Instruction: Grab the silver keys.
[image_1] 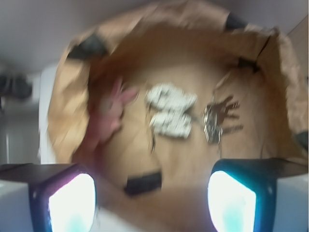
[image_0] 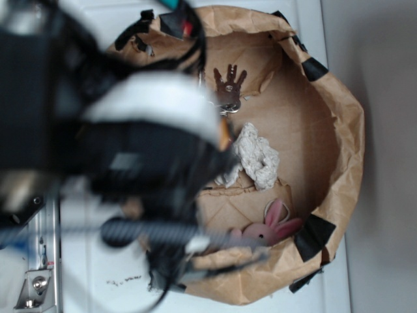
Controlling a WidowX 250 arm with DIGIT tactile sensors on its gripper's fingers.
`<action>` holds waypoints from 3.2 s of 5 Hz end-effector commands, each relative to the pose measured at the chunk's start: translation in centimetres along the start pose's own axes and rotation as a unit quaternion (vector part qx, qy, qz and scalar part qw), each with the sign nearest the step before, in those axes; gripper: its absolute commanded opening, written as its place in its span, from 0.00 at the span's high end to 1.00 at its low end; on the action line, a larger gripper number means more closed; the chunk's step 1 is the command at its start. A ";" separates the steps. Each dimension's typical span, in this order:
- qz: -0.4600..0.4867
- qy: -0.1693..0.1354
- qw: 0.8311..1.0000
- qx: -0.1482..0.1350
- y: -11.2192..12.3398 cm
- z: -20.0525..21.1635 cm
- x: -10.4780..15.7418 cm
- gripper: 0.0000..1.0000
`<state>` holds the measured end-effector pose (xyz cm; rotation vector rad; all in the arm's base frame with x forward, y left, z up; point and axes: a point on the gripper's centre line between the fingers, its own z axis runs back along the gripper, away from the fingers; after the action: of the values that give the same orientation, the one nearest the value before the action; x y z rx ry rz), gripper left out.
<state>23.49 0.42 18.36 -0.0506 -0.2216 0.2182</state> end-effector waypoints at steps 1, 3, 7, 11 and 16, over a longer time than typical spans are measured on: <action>0.092 -0.035 0.995 0.005 5.6 -4.1 -0.7 0.00; 0.092 -0.035 0.995 0.005 5.6 -4.1 -0.7 0.00; 0.116 -0.050 0.992 0.018 4.6 -6.2 0.6 0.00; 0.123 -0.037 0.990 0.061 7.0 -8.7 1.8 0.00; 0.095 -0.057 0.991 0.075 7.7 -11.1 4.9 0.00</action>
<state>28.67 8.61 7.01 0.0847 -0.2776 0.4464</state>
